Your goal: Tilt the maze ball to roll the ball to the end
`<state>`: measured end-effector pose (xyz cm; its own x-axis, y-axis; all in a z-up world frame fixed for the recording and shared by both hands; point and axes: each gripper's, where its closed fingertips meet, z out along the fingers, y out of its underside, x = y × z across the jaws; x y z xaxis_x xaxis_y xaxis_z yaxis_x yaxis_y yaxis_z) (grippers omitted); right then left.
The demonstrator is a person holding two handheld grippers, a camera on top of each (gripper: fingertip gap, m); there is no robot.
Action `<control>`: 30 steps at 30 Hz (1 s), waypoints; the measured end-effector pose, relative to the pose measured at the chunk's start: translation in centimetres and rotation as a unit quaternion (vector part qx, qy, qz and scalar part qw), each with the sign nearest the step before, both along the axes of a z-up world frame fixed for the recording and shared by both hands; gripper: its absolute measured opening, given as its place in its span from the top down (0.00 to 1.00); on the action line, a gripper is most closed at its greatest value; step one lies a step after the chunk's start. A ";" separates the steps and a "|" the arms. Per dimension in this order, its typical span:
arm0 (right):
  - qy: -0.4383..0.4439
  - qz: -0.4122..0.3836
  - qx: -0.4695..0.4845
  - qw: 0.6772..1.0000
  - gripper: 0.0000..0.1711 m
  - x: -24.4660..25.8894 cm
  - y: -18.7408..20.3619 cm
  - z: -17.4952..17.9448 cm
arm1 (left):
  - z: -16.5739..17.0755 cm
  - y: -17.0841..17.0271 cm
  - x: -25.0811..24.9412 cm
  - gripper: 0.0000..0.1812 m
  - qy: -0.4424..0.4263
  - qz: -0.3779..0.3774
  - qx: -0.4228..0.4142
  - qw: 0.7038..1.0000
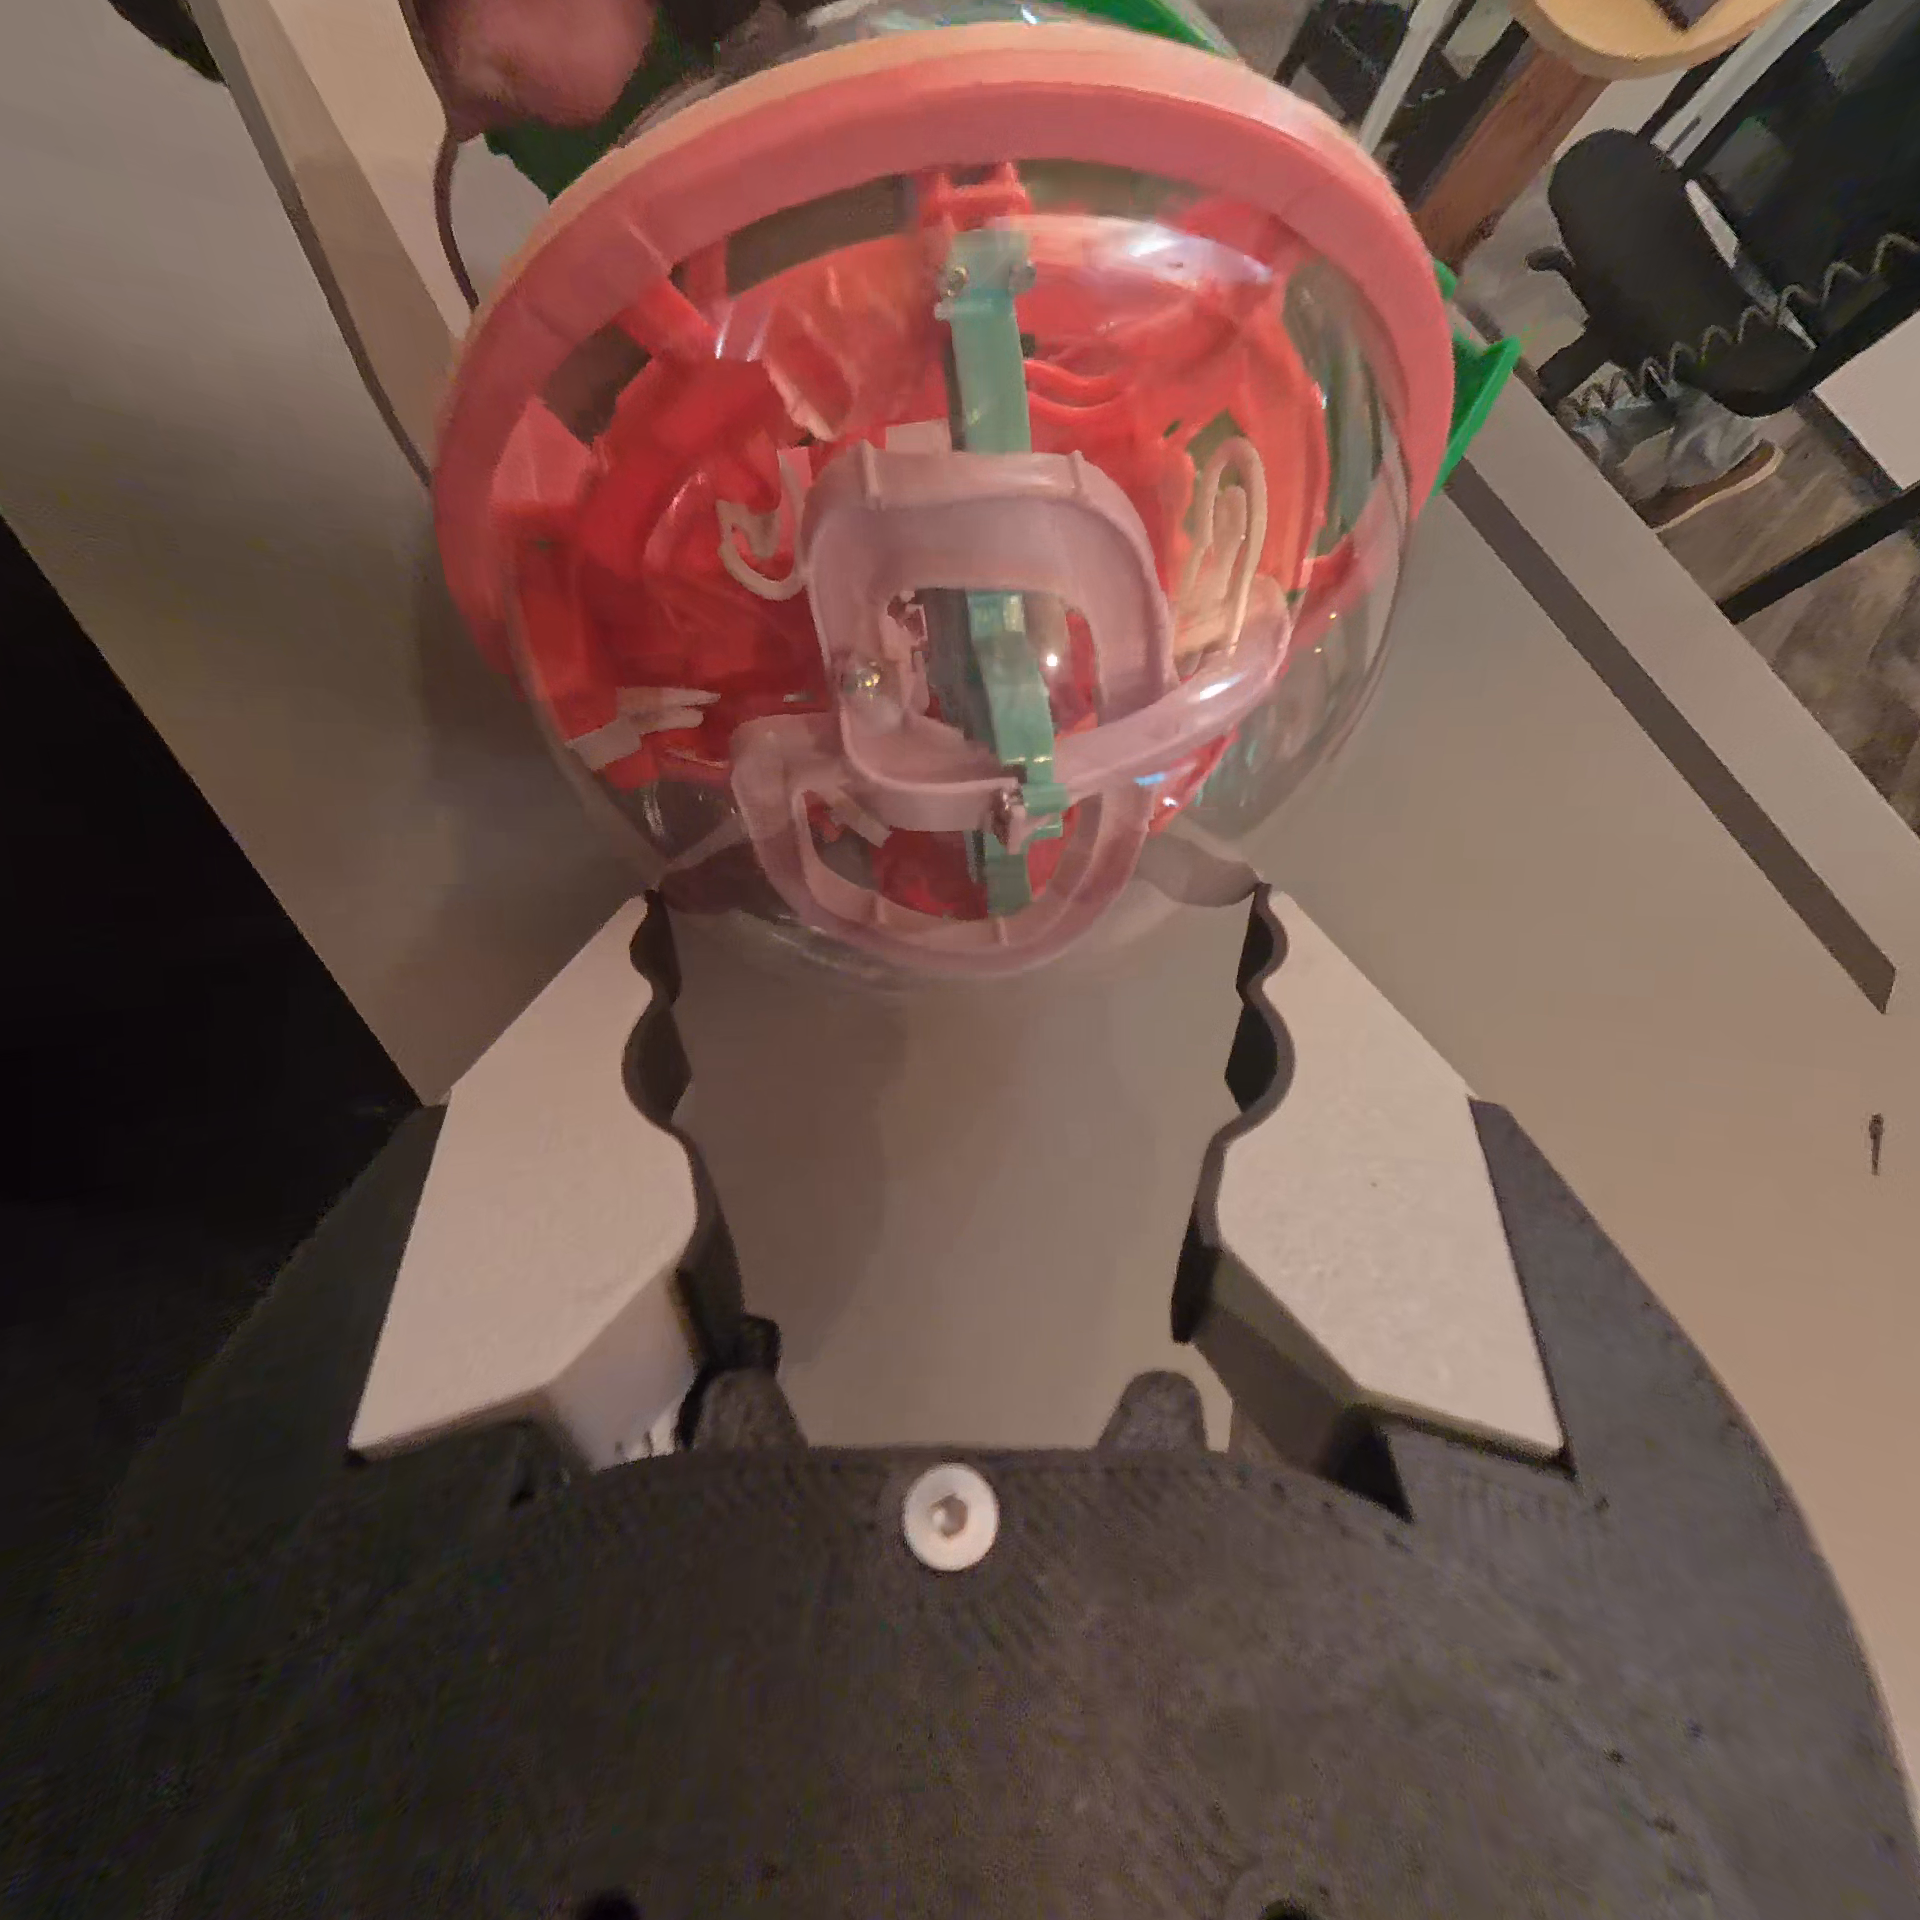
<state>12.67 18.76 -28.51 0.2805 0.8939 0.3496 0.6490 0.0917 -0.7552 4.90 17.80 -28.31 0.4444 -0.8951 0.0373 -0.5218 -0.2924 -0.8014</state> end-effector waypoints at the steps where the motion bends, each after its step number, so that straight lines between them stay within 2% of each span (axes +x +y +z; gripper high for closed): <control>1: -0.006 0.006 -0.002 1.000 0.38 0.0 0.0 0.2 | -0.1 0.0 0.0 0.31 -0.006 0.002 -0.009 1.000; 16: -0.056 0.074 -0.077 0.993 0.39 0.9 0.1 2.3 | -1.9 -0.7 1.5 0.30 -0.057 0.021 -0.096 0.993; 24: -0.004 0.074 -0.097 0.992 0.40 0.9 0.0 2.8 | -2.1 -0.8 1.5 0.30 -0.053 0.016 -0.102 0.993; 30: 0.041 0.048 -0.160 0.985 0.34 1.6 0.4 1.3 | -2.1 -0.8 1.5 0.30 -0.048 0.010 -0.104 0.993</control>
